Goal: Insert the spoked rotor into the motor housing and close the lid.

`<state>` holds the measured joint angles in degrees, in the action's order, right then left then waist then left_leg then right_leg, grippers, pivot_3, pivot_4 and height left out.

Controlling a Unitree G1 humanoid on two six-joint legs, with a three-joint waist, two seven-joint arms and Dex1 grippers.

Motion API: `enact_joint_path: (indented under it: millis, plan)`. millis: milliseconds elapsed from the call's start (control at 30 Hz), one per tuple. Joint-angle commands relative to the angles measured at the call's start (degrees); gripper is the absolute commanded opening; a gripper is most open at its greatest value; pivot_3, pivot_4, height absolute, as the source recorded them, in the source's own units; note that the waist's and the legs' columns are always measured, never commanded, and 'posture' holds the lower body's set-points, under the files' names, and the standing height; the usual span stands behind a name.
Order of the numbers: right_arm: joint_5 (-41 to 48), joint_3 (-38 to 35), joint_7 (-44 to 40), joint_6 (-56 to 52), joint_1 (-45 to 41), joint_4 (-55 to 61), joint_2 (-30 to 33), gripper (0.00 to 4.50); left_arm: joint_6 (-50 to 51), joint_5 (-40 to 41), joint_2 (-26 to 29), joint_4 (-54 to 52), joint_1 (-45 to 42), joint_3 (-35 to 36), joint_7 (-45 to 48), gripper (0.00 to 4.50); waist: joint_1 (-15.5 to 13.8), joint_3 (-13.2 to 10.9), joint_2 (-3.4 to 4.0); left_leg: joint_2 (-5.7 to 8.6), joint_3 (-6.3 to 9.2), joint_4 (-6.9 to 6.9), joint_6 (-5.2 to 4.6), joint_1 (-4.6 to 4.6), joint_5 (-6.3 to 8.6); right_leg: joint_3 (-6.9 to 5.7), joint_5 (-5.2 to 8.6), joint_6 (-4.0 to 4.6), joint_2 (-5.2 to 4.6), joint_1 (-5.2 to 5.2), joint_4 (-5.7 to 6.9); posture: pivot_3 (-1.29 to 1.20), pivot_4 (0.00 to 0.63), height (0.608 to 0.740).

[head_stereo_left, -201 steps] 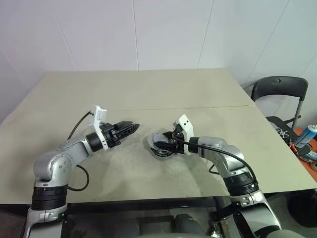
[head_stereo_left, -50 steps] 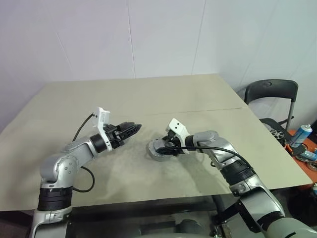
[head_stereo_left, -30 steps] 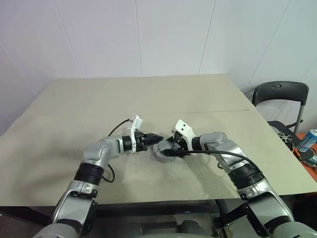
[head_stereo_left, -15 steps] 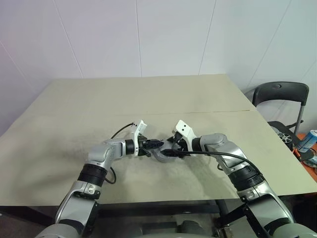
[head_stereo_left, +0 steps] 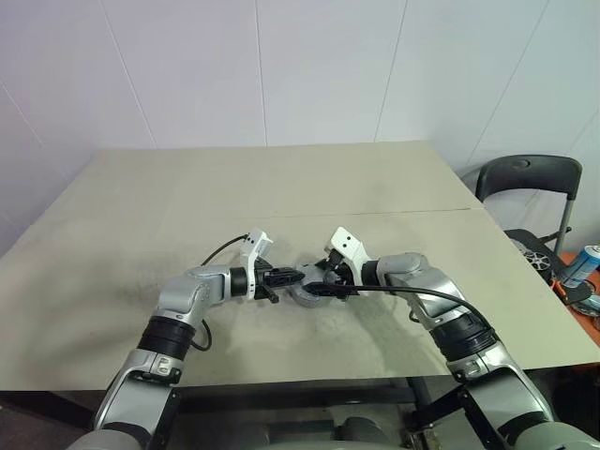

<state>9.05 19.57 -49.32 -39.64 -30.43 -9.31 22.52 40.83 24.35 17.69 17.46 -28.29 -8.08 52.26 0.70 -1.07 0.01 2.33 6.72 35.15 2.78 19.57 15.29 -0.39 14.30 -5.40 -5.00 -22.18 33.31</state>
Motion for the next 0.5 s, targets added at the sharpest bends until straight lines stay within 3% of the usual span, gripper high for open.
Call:
enact_joint_path:
  millis: [33, 500]
  plan:
    - [-6.1, 7.0, 2.6, -5.0, 6.1, -10.4, 1.2, 3.09, 0.4, -0.5, -0.4, -1.2, 0.8, -0.1, -0.7, 0.37, 0.0, 0.1, -0.04, 0.0, 0.0, 0.0, 0.0, 0.0, 0.0, 0.0, 0.0, 0.0, 0.0, 0.0, -0.01, 0.0, 0.0, 0.74]
    - [-10.3, 10.9, 2.4, -0.8, 5.2, -14.9, 0.8, 3.09, 1.2, 0.8, -0.7, -3.8, 2.0, 3.1, -3.7, 0.37, 0.5, 0.4, 0.1, -0.09, -0.08, 0.01, 0.0, 0.0, 0.01, -0.13, 0.01, 0.0, -0.01, 0.05, -0.27, 0.0, 0.0, 0.74]
